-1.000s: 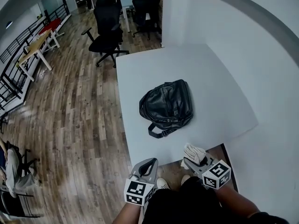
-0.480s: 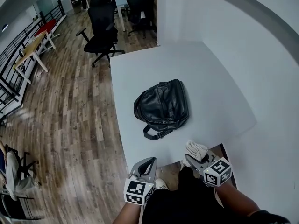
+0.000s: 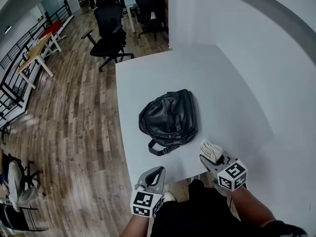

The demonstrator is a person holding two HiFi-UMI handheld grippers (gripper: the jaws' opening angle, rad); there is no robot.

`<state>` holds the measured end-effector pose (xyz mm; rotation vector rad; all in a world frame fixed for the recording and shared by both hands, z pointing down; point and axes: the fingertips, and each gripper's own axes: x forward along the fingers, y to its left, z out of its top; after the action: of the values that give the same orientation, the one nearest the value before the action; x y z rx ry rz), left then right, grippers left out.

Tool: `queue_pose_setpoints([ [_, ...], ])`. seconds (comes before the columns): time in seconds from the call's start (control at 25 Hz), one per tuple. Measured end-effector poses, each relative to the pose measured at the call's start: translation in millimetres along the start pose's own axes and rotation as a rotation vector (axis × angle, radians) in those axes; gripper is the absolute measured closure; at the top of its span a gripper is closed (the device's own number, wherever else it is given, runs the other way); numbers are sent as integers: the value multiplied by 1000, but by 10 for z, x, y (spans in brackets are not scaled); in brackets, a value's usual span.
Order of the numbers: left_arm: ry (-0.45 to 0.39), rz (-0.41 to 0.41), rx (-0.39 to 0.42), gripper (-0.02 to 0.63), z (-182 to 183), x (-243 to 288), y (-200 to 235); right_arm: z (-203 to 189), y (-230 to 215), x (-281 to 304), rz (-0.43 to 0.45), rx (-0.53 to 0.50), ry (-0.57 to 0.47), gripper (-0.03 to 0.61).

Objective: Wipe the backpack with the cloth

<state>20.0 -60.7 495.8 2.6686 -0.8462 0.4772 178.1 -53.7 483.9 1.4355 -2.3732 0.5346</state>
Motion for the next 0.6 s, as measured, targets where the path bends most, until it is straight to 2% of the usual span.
queue_pose_setpoints([
  [0.6,70,53,17,607,242,854,71,341,-1635,523,-100,-119,8,477],
])
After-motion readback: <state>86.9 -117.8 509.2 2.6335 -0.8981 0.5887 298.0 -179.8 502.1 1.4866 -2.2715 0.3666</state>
